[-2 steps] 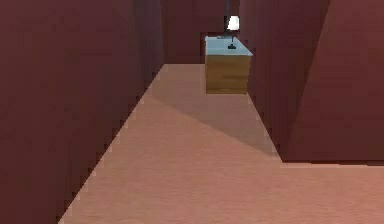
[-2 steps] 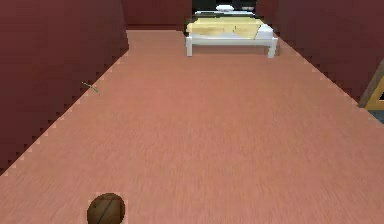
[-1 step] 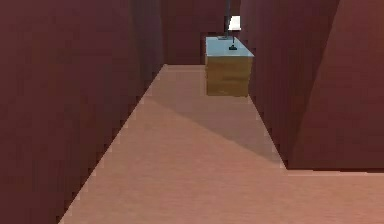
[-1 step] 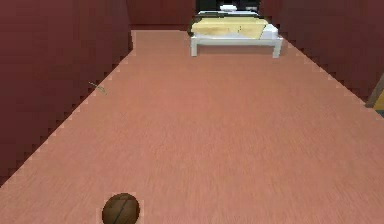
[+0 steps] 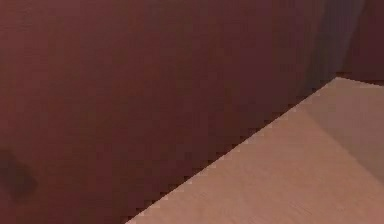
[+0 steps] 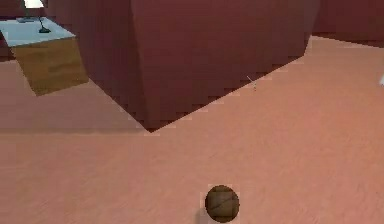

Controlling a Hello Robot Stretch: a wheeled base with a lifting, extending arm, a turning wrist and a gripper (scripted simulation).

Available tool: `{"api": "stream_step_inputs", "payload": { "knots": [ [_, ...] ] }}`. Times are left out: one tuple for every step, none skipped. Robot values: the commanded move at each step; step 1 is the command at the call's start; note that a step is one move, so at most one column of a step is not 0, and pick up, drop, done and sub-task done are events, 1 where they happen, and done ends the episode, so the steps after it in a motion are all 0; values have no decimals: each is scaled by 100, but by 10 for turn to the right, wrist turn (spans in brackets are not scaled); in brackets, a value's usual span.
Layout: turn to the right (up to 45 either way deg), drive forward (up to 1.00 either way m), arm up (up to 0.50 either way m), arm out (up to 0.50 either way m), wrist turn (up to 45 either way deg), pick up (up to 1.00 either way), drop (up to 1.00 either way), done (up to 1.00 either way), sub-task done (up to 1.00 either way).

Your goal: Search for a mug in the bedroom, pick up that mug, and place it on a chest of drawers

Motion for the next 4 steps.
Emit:
{"api": "stream_step_inputs", "payload": {
  "knots": [
    [-360,0,0,0,0,0,0,0,0],
    [0,30,0,0,0,0,0,0,0],
    [-450,0,0,0,0,0,0,0,0],
    [-450,0,0,0,0,0,0,0,0]
  ]
}}
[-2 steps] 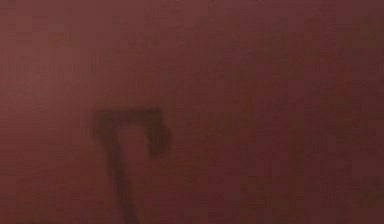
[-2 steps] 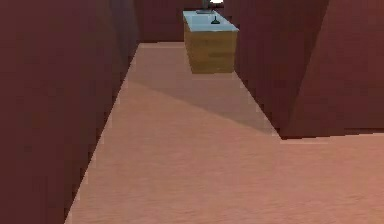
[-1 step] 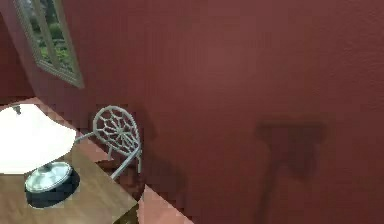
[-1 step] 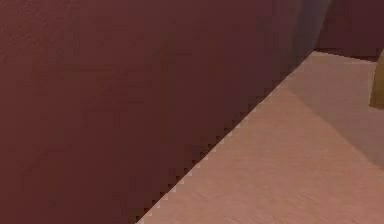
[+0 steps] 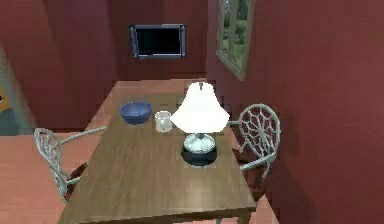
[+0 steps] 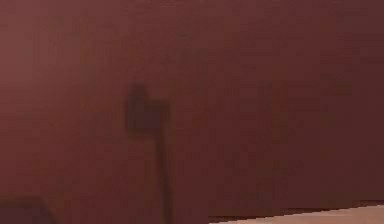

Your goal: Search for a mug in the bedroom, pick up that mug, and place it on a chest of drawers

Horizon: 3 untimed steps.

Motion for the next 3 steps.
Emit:
{"api": "stream_step_inputs", "payload": {
  "knots": [
    [-450,0,0,0,0,0,0,0,0],
    [-180,0,0,0,0,0,0,0,0],
    [0,60,0,0,0,0,0,0,0]
  ]
}}
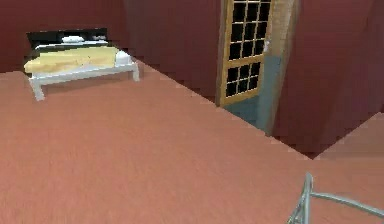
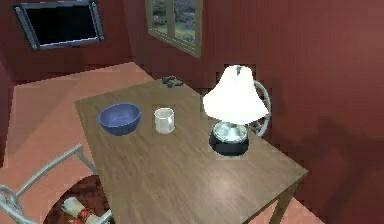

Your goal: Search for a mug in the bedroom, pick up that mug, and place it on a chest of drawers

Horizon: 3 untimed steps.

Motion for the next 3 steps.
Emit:
{"api": "stream_step_inputs", "payload": {
  "knots": [
    [-210,0,0,0,0,0,0,0,0],
    [0,5,0,0,0,0,0,0,0],
    [450,0,0,0,0,0,0,0,0]
  ]
}}
